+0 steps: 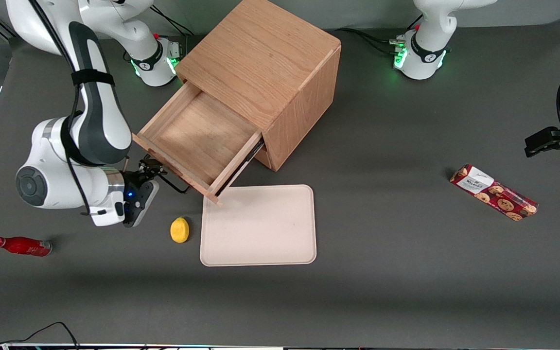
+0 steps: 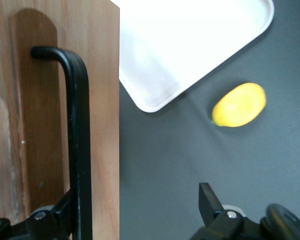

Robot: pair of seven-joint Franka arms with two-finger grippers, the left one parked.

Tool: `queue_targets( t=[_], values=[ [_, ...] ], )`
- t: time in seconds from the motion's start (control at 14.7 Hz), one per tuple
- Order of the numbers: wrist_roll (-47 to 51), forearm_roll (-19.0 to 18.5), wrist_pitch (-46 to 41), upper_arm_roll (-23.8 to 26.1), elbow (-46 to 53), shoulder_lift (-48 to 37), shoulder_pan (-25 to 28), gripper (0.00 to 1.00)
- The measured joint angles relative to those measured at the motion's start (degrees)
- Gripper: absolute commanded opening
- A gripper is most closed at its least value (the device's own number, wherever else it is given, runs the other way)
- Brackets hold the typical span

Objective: Open upper drawer

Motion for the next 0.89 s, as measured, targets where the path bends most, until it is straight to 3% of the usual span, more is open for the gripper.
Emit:
queue_targets(
  t=[0.68, 0.89],
  values=[
    [-1.5, 0.0, -0.6, 0.0, 2.8, 1.6, -1.6, 1.0],
    [2.6, 0.0, -6.2, -0.1, 6.8, 1.4, -1.6, 1.0]
  ],
)
